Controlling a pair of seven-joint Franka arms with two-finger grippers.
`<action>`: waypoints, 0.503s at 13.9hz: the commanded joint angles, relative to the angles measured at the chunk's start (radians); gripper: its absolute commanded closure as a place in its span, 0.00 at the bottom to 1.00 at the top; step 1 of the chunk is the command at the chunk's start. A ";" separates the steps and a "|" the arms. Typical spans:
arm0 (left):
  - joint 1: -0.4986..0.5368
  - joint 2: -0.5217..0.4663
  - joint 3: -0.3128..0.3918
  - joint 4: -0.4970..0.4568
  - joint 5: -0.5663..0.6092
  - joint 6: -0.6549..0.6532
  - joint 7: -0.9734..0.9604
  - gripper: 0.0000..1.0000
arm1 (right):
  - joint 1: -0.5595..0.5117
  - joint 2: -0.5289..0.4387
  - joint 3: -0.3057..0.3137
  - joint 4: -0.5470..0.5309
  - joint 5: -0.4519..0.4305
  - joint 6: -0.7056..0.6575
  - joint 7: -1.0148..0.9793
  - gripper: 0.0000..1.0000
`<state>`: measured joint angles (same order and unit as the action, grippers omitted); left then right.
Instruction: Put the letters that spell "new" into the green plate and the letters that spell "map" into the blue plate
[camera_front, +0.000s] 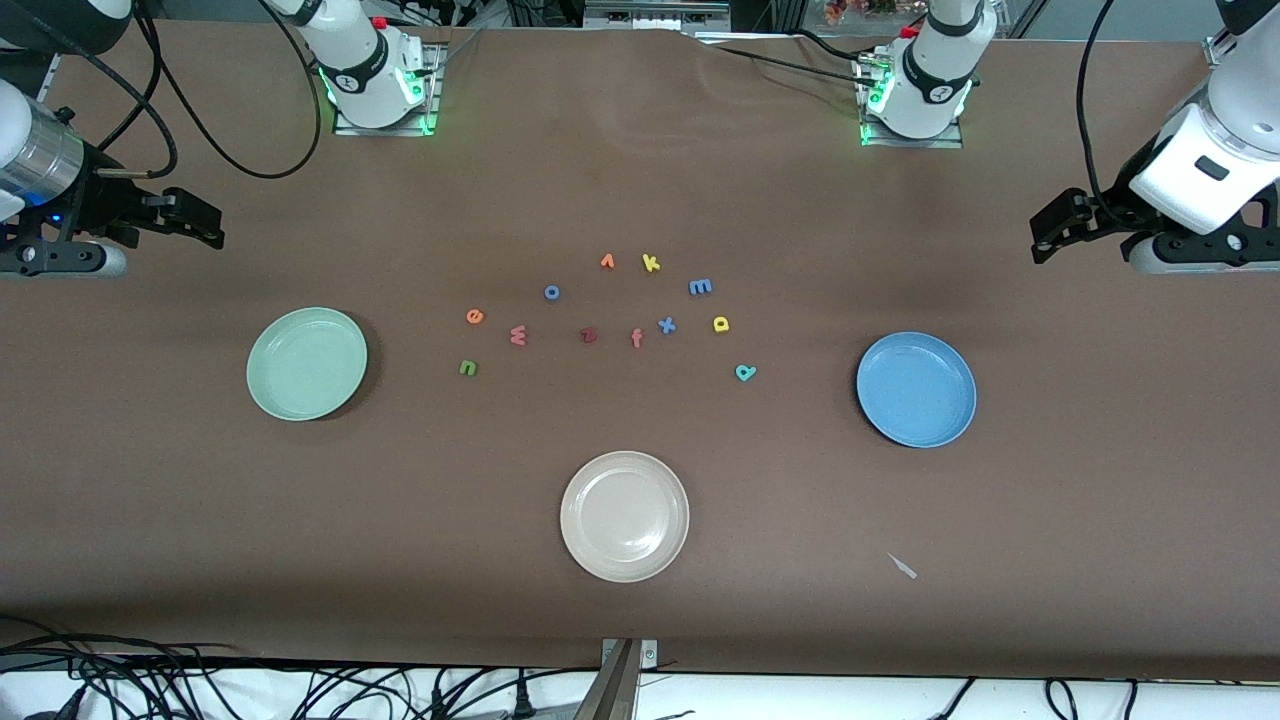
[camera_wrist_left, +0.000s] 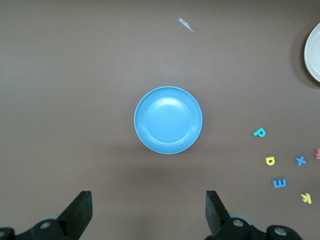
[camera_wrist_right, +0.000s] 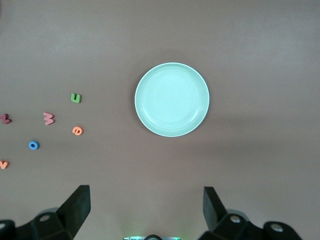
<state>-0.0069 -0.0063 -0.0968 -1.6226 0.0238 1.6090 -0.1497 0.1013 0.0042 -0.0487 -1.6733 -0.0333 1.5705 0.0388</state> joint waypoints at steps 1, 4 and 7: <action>-0.021 0.019 0.022 0.035 0.007 -0.024 0.004 0.00 | 0.000 0.005 0.000 0.017 0.006 -0.001 -0.013 0.00; -0.022 0.019 0.016 0.035 0.007 -0.026 0.004 0.00 | 0.000 0.005 0.001 0.017 0.006 -0.003 -0.013 0.00; -0.022 0.019 0.014 0.036 0.007 -0.027 0.004 0.00 | 0.000 0.005 0.001 0.017 0.006 -0.003 -0.014 0.00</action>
<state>-0.0196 -0.0028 -0.0896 -1.6207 0.0238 1.6073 -0.1498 0.1013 0.0043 -0.0487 -1.6733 -0.0333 1.5705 0.0385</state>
